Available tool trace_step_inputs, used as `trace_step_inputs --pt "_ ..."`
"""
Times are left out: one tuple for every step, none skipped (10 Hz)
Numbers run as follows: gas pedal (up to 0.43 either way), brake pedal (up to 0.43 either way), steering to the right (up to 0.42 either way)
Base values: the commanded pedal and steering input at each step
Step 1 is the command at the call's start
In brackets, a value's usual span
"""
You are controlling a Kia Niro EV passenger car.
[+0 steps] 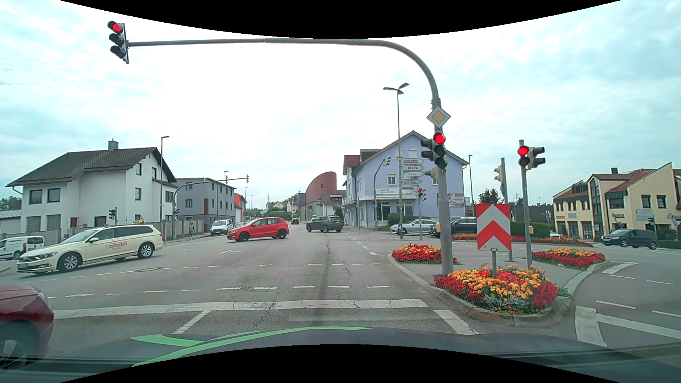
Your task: Follow the waypoints while adhering to traffic rules and regulations
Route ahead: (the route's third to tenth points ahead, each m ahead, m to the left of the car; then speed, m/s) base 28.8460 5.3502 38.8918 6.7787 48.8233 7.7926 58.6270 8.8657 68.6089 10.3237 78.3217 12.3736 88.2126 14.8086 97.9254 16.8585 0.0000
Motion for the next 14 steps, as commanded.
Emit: trace_step_inputs --pt "0.000 0.274 0.005" --pt "0.000 0.274 0.004" --pt "0.000 0.274 0.005" --pt "0.000 0.274 0.005" --pt "0.000 0.274 0.005" --pt "0.000 0.274 0.005" --pt "0.000 0.274 0.005" --pt "0.000 0.274 0.005" --pt "0.000 0.274 0.005" --pt "0.000 0.274 0.005" --pt "0.000 0.280 0.005" --pt "0.000 0.274 0.005" --pt "0.000 0.274 0.005" --pt "0.000 0.274 0.004"
